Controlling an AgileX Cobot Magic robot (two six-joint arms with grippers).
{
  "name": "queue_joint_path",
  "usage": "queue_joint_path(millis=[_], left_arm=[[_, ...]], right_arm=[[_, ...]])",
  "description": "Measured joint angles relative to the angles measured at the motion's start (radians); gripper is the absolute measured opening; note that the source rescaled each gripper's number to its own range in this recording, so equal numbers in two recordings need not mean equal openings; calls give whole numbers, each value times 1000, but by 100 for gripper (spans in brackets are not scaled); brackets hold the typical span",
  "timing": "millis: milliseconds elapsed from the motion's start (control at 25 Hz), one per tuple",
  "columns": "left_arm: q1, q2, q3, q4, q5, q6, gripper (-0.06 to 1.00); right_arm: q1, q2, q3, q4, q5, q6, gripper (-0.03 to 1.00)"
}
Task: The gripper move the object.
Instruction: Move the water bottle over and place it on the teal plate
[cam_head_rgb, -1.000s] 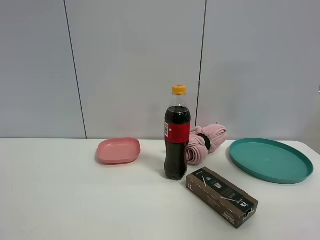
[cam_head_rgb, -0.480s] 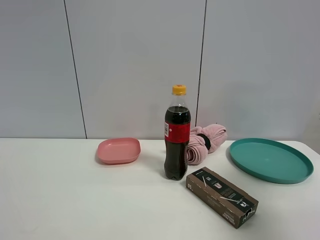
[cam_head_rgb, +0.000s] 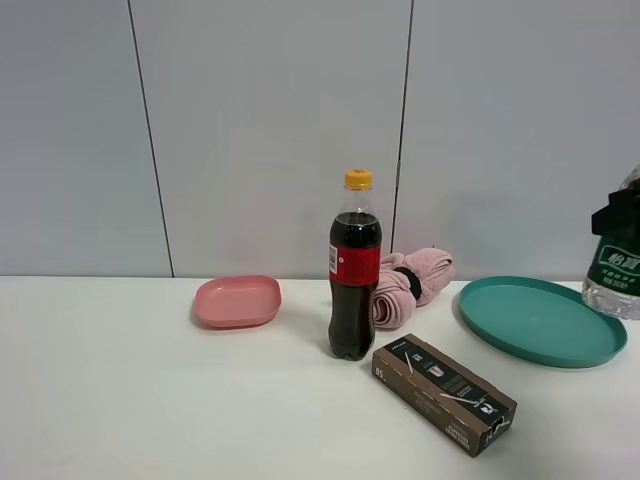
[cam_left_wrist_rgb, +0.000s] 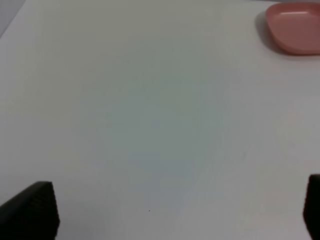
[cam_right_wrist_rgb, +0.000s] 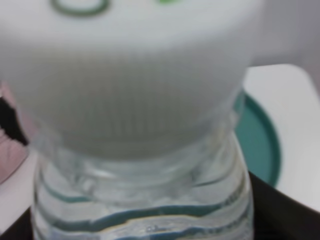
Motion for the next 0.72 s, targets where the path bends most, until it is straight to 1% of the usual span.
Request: queue_joint_path(millis=[40,120,200,280,400,520,600,640,720], left_arm=[[0,0,0,0,0,0,100],[0,0,0,0,0,0,100],[0,0,0,0,0,0,100],[0,0,0,0,0,0,100],[0,0,0,0,0,0,100],[0,0,0,0,0,0,100],[0,0,0,0,0,0,100],[0,0,0,0,0,0,100],[0,0,0,0,0,0,100]], right_arm=[[0,19,0,8,-12,-2,0],[0,47,0,28,-26,-44,0],[0,63,0,70,-34,-116,0],[0,75,0,125,-44,-231,0],[0,99,0,250,-56,-409,0],[0,139,-4,417,-89,-564,0],[0,182,-25,492,-109,-640,0],[0,210,-43,520,-116,-658,0],[0,265,-82,543,-138,-681,0]])
